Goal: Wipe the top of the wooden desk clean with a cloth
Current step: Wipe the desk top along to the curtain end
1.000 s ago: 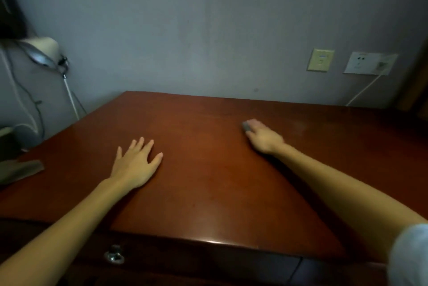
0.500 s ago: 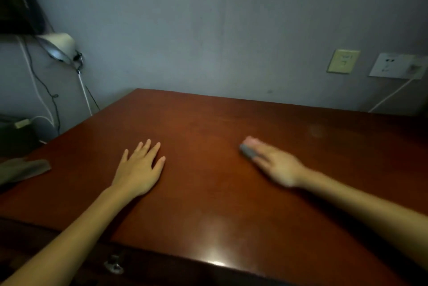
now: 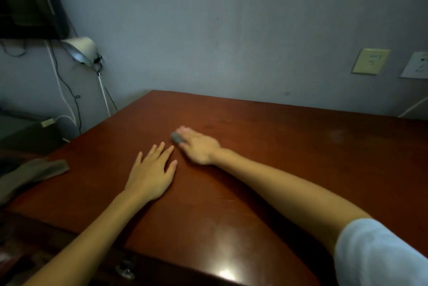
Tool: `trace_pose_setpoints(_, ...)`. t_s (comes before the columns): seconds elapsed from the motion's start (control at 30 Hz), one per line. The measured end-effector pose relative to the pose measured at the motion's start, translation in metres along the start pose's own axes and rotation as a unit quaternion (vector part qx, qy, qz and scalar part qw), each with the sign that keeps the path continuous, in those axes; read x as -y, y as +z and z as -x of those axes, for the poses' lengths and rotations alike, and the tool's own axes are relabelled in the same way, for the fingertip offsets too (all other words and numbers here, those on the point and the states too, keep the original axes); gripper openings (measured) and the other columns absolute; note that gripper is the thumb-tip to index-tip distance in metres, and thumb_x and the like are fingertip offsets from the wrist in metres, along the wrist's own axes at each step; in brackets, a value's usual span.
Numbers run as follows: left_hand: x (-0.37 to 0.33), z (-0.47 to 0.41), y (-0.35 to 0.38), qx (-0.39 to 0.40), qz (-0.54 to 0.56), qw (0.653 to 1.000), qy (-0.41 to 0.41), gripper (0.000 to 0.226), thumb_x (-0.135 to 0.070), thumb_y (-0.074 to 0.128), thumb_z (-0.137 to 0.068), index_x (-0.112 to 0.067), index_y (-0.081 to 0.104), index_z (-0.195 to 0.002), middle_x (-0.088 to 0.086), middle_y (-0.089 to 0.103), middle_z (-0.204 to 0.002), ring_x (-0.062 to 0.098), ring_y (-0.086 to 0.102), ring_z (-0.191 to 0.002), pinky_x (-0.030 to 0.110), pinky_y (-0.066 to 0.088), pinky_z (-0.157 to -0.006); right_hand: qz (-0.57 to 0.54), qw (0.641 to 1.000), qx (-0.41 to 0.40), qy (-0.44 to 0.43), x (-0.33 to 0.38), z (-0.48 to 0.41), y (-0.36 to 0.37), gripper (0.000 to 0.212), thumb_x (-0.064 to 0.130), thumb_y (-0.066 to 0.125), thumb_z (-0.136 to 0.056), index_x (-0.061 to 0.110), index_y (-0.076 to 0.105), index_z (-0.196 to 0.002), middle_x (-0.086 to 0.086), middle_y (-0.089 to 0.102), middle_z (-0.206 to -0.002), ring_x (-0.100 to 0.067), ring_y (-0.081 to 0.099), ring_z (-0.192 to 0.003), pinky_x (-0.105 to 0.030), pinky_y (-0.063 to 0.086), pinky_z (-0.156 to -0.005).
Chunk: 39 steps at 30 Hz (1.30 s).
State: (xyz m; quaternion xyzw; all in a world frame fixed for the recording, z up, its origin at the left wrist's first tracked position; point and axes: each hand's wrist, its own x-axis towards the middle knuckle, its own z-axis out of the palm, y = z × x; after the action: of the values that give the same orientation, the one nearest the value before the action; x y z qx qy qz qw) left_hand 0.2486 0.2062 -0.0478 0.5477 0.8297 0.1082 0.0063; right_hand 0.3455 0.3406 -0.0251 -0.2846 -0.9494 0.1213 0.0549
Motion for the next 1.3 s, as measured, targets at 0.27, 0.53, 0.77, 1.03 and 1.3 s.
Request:
trace_pose_setpoints(0.27,0.003,0.0,0.001,-0.009,0.017,1.0,0.005,0.053,-0.042,0.024,-0.102,-0.024,0.018,-0.152,-0.004,0.009,-0.161,0.012,0.006,-0.148,0.038,0.003,-0.12,0.009,1.0,-0.016,0.005,-0.076,0.093,-0.021,0.053,0.037,0.026,-0.103,0.024,0.011,-0.153,0.006,0.007,-0.16,-0.007,0.009,-0.146,-0.012,0.003,-0.107)
trace_pose_setpoints(0.53,0.004,-0.003,0.004,-0.008,-0.001,1.0,0.002,0.055,-0.044,0.021,-0.102,-0.026,0.015,-0.153,-0.005,0.006,-0.161,0.011,0.003,-0.148,0.038,0.003,-0.12,0.025,0.941,-0.083,0.328,-0.227,0.107,-0.07,0.058,0.042,0.027,-0.102,0.017,0.012,-0.152,-0.005,0.009,-0.16,-0.02,0.013,-0.147,-0.039,0.013,-0.118)
trace_pose_setpoints(0.77,0.004,-0.004,0.005,-0.015,-0.005,1.0,0.001,0.054,-0.044,0.023,-0.102,-0.026,0.018,-0.152,-0.004,0.01,-0.16,0.012,0.007,-0.148,0.039,0.006,-0.12,0.012,0.975,-0.068,0.209,-0.133,0.072,-0.044,0.058,0.041,0.029,-0.102,0.018,0.013,-0.153,-0.001,0.008,-0.16,-0.016,0.01,-0.147,-0.03,0.01,-0.118)
trace_pose_setpoints(1.03,0.005,-0.002,0.004,-0.011,0.013,1.0,0.002,0.05,-0.029,0.026,-0.103,-0.022,0.021,-0.152,-0.001,0.012,-0.161,0.015,0.009,-0.148,0.039,0.007,-0.119,0.007,1.0,-0.011,-0.017,0.03,0.086,0.011,0.058,0.032,0.035,-0.101,0.013,0.013,-0.152,-0.005,0.009,-0.16,-0.014,0.008,-0.147,-0.025,0.005,-0.118)
trace_pose_setpoints(1.3,0.002,0.006,0.001,0.016,-0.002,1.0,-0.004,0.051,-0.03,0.018,-0.104,-0.02,0.015,-0.154,0.001,0.008,-0.161,0.018,0.007,-0.148,0.039,0.006,-0.119,0.003,0.999,-0.039,0.019,-0.015,0.235,-0.005,0.055,0.034,0.035,-0.102,0.026,0.013,-0.151,0.008,0.009,-0.159,-0.004,0.008,-0.146,-0.012,0.001,-0.11)
